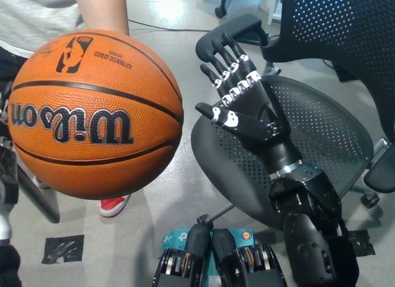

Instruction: The robot grabs the basketball from a person using both hands and then drops it on the black chair in the front

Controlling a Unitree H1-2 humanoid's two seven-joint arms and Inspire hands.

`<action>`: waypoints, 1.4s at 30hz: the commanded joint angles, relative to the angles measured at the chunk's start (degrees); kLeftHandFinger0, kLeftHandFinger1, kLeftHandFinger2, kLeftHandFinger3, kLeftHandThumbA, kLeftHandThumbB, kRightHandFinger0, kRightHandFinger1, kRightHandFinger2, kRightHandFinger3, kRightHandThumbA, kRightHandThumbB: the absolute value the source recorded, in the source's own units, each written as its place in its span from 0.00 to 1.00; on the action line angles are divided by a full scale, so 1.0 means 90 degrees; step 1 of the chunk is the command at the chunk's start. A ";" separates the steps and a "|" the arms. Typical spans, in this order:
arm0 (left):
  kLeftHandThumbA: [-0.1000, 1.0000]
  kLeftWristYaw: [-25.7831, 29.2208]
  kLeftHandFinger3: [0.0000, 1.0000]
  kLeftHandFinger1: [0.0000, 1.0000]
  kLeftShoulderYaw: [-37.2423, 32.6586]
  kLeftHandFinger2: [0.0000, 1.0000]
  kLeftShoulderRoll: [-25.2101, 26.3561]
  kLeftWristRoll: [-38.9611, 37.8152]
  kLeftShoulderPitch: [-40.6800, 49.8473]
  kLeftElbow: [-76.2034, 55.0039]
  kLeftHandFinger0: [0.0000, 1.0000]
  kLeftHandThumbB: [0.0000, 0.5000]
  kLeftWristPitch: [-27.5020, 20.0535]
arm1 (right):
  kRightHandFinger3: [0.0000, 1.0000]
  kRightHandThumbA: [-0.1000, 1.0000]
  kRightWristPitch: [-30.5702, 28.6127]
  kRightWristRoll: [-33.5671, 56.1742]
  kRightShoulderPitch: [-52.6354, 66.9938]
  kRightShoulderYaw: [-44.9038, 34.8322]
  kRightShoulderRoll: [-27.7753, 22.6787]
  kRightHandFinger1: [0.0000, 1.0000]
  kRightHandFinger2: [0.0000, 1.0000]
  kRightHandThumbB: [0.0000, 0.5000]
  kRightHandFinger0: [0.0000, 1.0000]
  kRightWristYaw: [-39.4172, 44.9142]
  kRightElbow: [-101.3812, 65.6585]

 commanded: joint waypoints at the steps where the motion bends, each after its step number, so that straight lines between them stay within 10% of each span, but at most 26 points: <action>1: 1.00 -0.0017 1.00 1.00 -0.0065 1.00 0.0010 0.0092 -0.0068 -0.0115 1.00 0.28 -0.0036 | 1.00 1.00 0.0179 0.0456 -0.0129 -0.0105 -0.0005 1.00 1.00 0.89 1.00 0.0430 0.0058; 14: 1.00 -0.0060 1.00 1.00 -0.0126 1.00 -0.0017 0.0091 -0.0088 -0.0222 1.00 0.29 -0.0001 | 1.00 1.00 -0.0424 -0.0507 -0.0381 0.0089 0.0028 1.00 1.00 0.78 1.00 0.0368 0.0803; 26: 1.00 -0.0072 1.00 1.00 -0.0161 1.00 -0.0019 0.0101 -0.0150 -0.0253 1.00 0.30 0.0007 | 1.00 1.00 0.0675 0.0806 -0.0296 0.0088 0.0195 1.00 1.00 1.00 1.00 0.1029 0.0029; 42: 1.00 -0.0087 1.00 1.00 -0.0168 1.00 -0.0010 0.0060 -0.0126 -0.0274 1.00 0.30 0.0009 | 1.00 1.00 0.0990 0.0982 -0.0259 0.0044 -0.0010 1.00 1.00 1.00 1.00 0.1142 -0.0292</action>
